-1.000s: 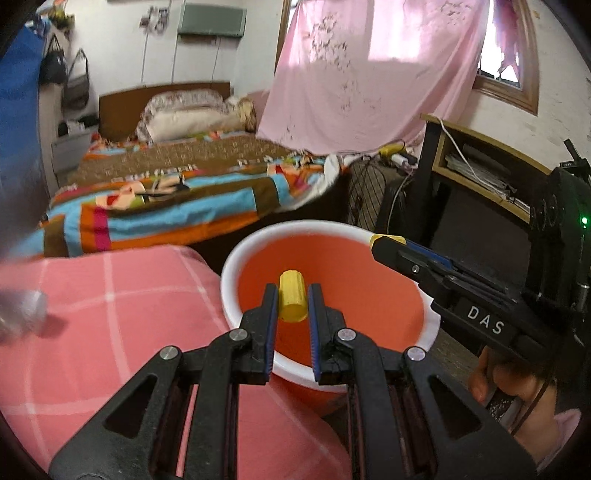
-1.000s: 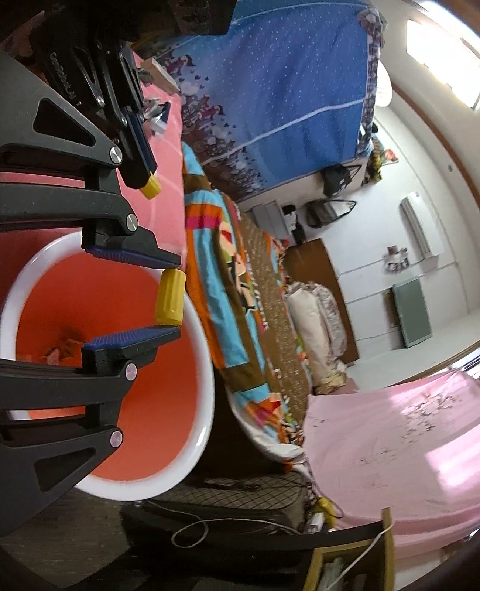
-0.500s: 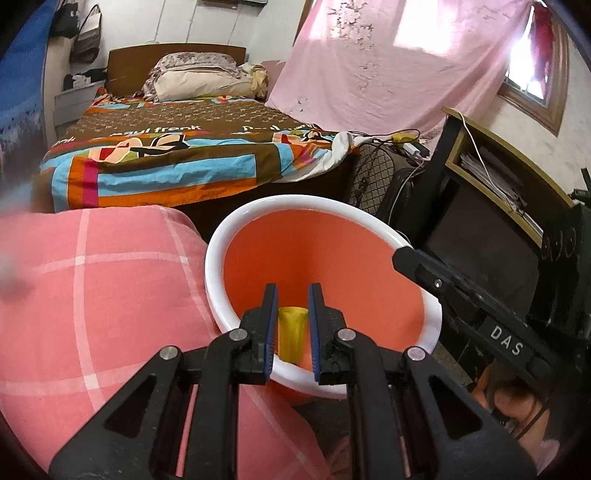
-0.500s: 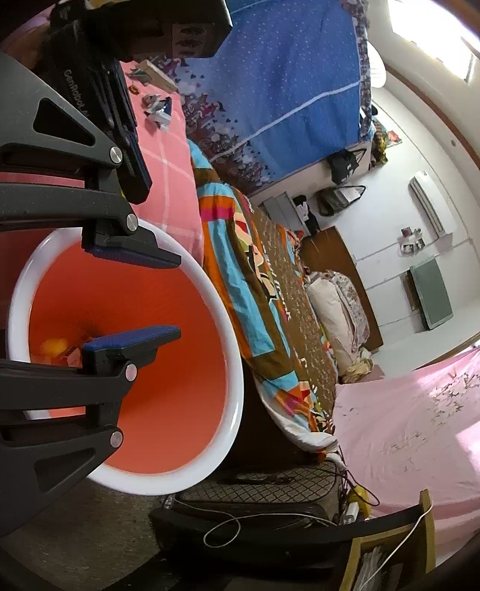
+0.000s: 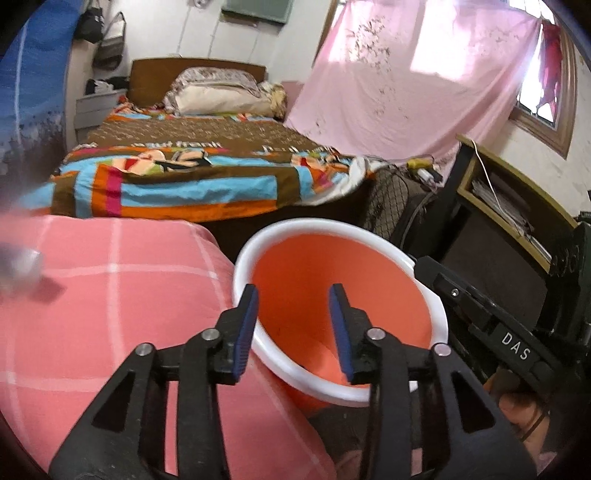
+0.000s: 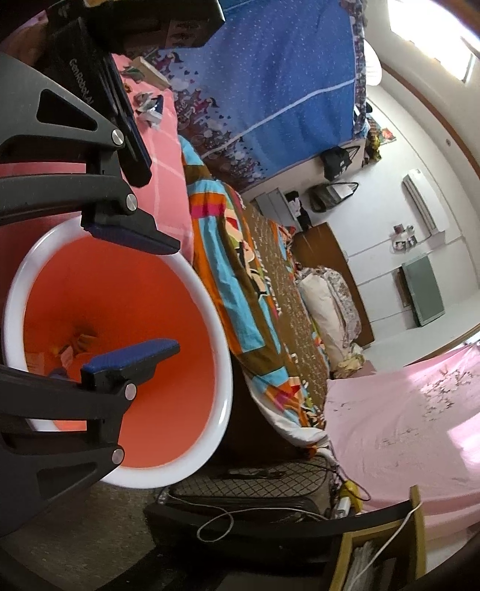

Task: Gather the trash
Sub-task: 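Move both tools back over the trash on the bedspread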

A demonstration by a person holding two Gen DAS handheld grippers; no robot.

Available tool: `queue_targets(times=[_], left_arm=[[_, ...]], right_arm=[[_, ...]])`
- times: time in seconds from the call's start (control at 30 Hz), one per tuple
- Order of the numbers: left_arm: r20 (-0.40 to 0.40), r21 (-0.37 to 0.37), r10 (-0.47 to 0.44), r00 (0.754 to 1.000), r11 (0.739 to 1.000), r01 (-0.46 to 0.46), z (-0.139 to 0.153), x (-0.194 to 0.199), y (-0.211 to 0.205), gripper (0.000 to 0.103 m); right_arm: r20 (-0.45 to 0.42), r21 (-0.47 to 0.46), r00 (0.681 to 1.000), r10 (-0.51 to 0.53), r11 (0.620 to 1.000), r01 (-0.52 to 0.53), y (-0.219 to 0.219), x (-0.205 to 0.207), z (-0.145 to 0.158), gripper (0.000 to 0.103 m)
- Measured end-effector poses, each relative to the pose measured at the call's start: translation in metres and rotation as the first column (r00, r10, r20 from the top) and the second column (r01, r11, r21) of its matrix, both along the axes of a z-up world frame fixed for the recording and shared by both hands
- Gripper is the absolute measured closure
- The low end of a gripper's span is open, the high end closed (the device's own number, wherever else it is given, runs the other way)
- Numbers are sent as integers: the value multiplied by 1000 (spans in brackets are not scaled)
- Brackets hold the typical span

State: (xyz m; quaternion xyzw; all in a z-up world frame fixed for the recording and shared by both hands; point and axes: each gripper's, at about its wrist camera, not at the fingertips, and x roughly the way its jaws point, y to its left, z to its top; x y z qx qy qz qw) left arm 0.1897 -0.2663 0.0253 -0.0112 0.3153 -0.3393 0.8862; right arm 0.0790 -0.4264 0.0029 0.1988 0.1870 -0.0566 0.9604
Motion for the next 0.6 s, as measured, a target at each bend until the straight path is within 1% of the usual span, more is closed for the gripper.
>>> queue_targets(times=[0.07, 0.13, 0.23, 0.27, 0.33, 0.47, 0.5, 0.6], left_arm=[[21, -8, 23, 1000, 1000, -23, 5, -1, 8, 53], [58, -21, 61, 996, 998, -60, 12, -3, 21, 49], [106, -41, 108, 989, 994, -104, 21, -7, 37, 41], [123, -49, 127, 984, 991, -122, 24, -8, 44, 37], [149, -62, 154, 977, 987, -147, 29, -11, 55, 31], [203, -86, 211, 956, 976, -198, 39, -16, 81, 22], [221, -94, 231, 948, 972, -215, 41, -18, 90, 18], [260, -109, 277, 925, 960, -257, 48, -22, 110, 12]], right_arm=[[15, -11, 1000, -1, 1000, 1, 4, 0, 4, 56], [44, -18, 999, 1, 1000, -1, 7, -1, 9, 55], [92, -38, 996, -1, 999, 4, 15, -4, 18, 44], [115, -43, 993, 0, 999, 5, 18, -5, 22, 38], [151, -52, 989, 5, 999, 3, 25, -6, 27, 34], [209, -85, 978, 22, 996, -5, 42, -4, 38, 30], [222, -89, 975, 27, 996, -7, 46, -3, 40, 28], [260, -100, 965, 34, 995, -8, 58, 0, 45, 20]])
